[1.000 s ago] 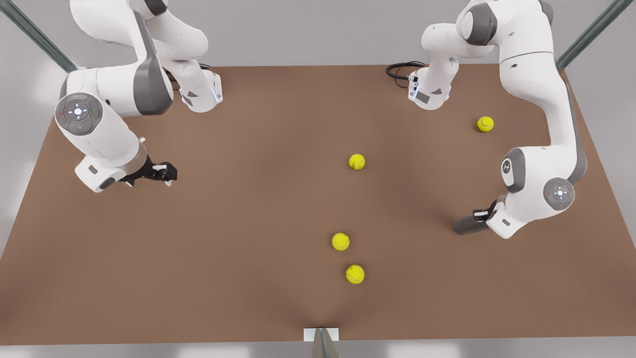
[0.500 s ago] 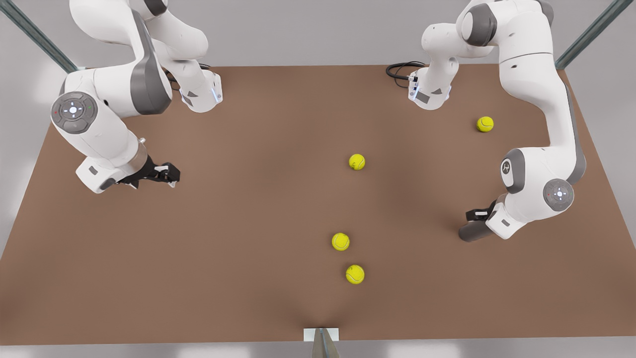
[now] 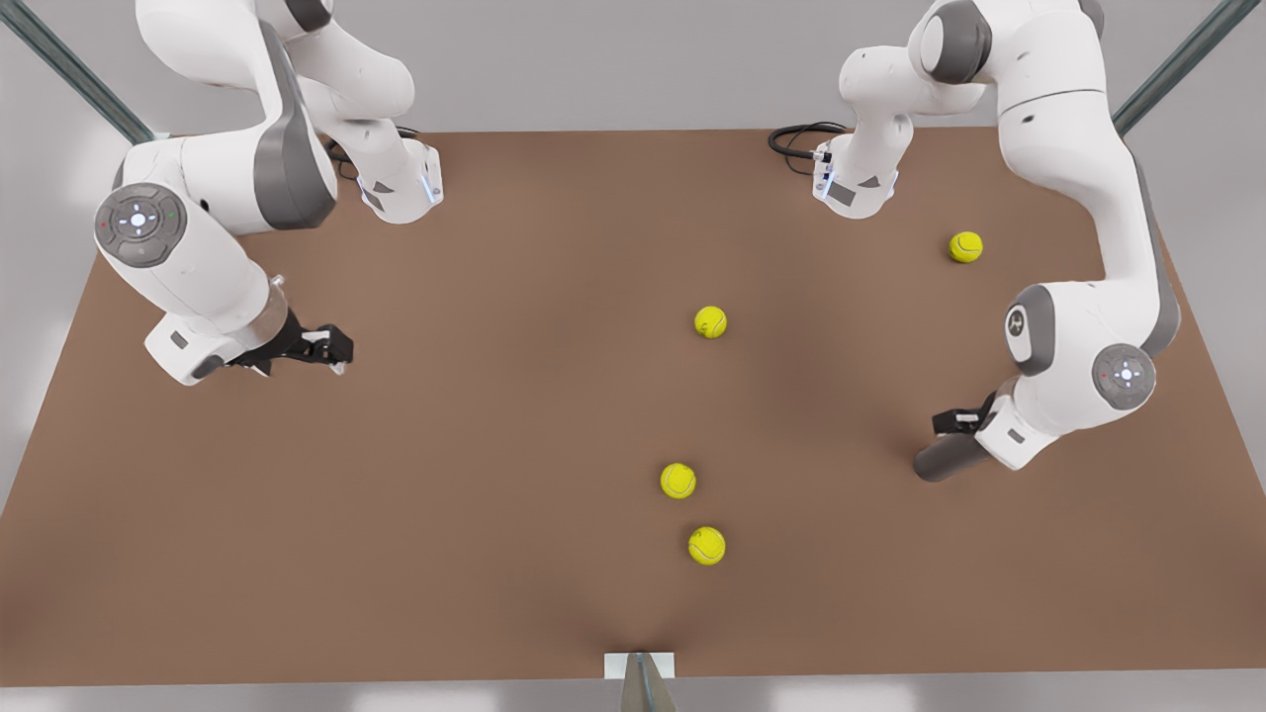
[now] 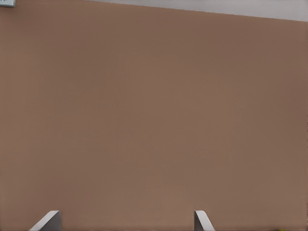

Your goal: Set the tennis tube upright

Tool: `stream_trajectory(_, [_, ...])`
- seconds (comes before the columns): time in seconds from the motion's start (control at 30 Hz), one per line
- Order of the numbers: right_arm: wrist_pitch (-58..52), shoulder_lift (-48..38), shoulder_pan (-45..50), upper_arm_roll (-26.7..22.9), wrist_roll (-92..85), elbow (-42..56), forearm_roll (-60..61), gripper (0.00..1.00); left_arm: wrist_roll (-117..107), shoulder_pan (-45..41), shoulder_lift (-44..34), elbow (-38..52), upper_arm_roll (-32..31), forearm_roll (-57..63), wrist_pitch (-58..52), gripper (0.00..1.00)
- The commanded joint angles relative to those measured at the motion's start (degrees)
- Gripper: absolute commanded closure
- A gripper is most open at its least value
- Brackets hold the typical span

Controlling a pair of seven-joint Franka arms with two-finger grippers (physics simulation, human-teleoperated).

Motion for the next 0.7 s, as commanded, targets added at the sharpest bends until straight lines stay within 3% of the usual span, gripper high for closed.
stream_trajectory(0.0, [0.0,-0.01,0.02,0.01,0.0,0.0,0.0,0.0,-0.07,0.01,-0.01,0.0,0.0,0.91,0.0,0.0])
stream_trajectory(0.2, [0.09,0.26,0.72,0.01,0.09,0.0,0.18,0.0,-0.07,0.1,-2.91,0.35,0.0,0.91,-1.67,0.0])
stream_trajectory(0.37, [0.09,0.26,0.63,0.01,0.09,0.0,0.35,0.0,0.11,2.82,-4.49,10.19,-2.02,2.67,-14.85,0.0])
stream_trajectory(0.67, [0.09,0.26,0.2,0.09,0.09,0.0,0.79,0.0,0.11,2.91,-8.63,10.02,-2.29,3.55,-15.47,0.0])
